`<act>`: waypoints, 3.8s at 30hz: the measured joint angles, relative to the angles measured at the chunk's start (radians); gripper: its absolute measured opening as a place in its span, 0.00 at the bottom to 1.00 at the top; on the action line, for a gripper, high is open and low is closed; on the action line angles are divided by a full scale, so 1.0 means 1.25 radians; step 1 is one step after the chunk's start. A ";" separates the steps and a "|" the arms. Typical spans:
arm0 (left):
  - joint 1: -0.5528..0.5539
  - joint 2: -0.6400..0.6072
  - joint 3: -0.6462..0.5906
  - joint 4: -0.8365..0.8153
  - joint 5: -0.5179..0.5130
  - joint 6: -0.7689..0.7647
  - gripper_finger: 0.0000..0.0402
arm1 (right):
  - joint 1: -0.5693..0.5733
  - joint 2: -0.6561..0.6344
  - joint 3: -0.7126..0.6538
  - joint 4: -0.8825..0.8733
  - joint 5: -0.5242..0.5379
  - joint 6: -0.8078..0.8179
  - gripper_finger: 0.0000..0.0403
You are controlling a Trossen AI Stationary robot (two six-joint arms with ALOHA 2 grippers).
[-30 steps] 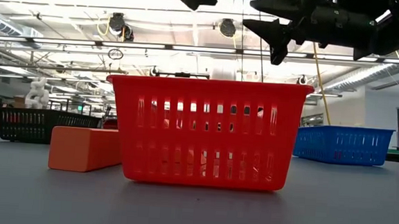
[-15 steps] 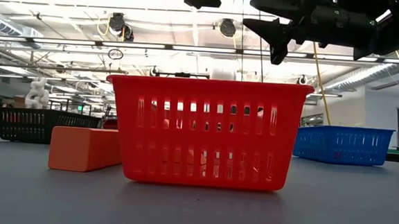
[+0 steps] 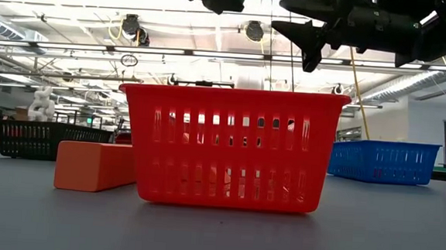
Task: Sort & place blocks by color
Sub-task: Put the green block into the black bin, then put the red block into the blue bin
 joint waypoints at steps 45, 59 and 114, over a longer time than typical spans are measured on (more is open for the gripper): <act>-0.047 -0.101 0.001 -0.666 0.023 -0.614 0.33 | 0.000 0.000 0.000 0.000 0.000 0.000 0.41; -0.047 -0.115 -0.032 -1.060 0.009 -0.991 0.33 | 0.000 0.000 0.000 0.000 0.000 0.000 0.41; 0.083 -0.116 -0.121 -1.397 0.315 -1.522 0.85 | 0.000 0.000 0.000 0.002 0.000 0.000 0.41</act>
